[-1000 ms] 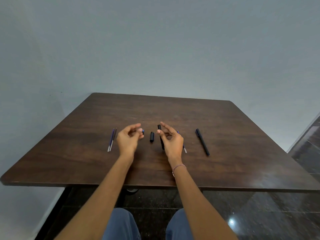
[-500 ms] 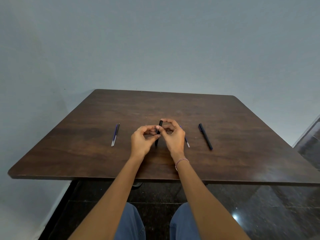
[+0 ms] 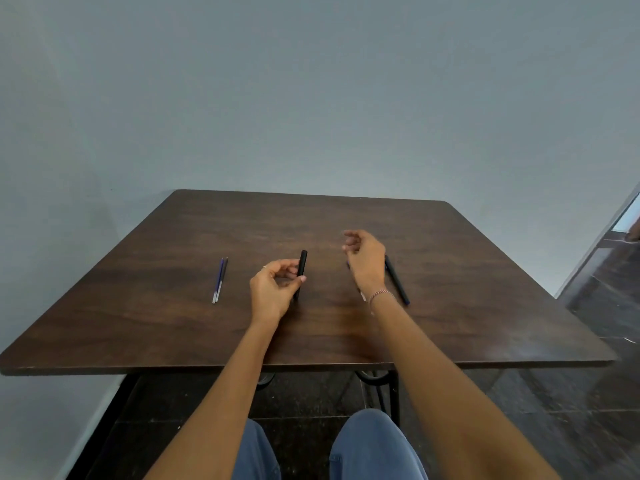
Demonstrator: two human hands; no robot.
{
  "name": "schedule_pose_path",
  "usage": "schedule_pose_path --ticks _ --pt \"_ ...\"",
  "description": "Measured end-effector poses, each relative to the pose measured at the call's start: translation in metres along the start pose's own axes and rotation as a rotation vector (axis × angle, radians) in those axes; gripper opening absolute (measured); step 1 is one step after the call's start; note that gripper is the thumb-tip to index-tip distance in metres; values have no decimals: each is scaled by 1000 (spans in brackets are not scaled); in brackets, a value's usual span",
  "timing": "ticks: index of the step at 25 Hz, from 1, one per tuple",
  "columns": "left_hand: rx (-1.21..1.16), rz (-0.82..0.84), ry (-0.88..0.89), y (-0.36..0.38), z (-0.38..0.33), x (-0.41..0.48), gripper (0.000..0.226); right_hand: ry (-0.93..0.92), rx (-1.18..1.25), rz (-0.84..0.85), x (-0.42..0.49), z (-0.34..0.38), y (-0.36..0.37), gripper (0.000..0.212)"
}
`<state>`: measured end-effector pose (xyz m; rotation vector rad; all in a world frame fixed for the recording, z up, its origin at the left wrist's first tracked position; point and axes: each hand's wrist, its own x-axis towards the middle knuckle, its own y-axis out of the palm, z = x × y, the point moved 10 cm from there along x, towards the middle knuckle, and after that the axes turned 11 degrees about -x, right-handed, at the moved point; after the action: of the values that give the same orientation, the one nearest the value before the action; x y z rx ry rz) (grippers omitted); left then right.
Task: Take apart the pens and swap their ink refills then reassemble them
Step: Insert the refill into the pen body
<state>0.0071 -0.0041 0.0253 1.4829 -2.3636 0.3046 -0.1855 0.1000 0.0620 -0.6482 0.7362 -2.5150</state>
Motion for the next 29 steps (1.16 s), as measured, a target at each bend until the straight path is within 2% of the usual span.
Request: schedule_pose_path --ticks 3,6,8,12,14,16,17,20,25,29 --pt "-53 -48 -29 -4 3 -1 33 14 -402 154 14 -18 4 19" --pt "-104 -45 -71 -5 7 -1 34 -8 -681 312 7 -24 21 29" --pt "-114 -36 -100 -5 10 0 33 -14 -742 296 4 -22 23 30" --pt "-109 -17 -116 -4 11 -1 32 -17 -766 209 2 -14 20 19" --pt "-107 -12 -118 -4 10 -1 31 16 -739 225 1 -15 21 19" --pt "-100 -7 -118 -4 10 -2 32 108 -642 293 3 -26 25 17" --pt "-97 -4 -113 -3 9 -2 33 183 -519 329 3 -34 28 16" --pt "-97 1 -83 -4 6 -3 36 431 90 402 -11 -49 40 27" --pt "-75 10 -39 -1 3 -2 42 475 717 181 -33 -43 40 15" --pt "-14 0 -34 0 7 0 45 390 924 22 -51 -52 31 18"
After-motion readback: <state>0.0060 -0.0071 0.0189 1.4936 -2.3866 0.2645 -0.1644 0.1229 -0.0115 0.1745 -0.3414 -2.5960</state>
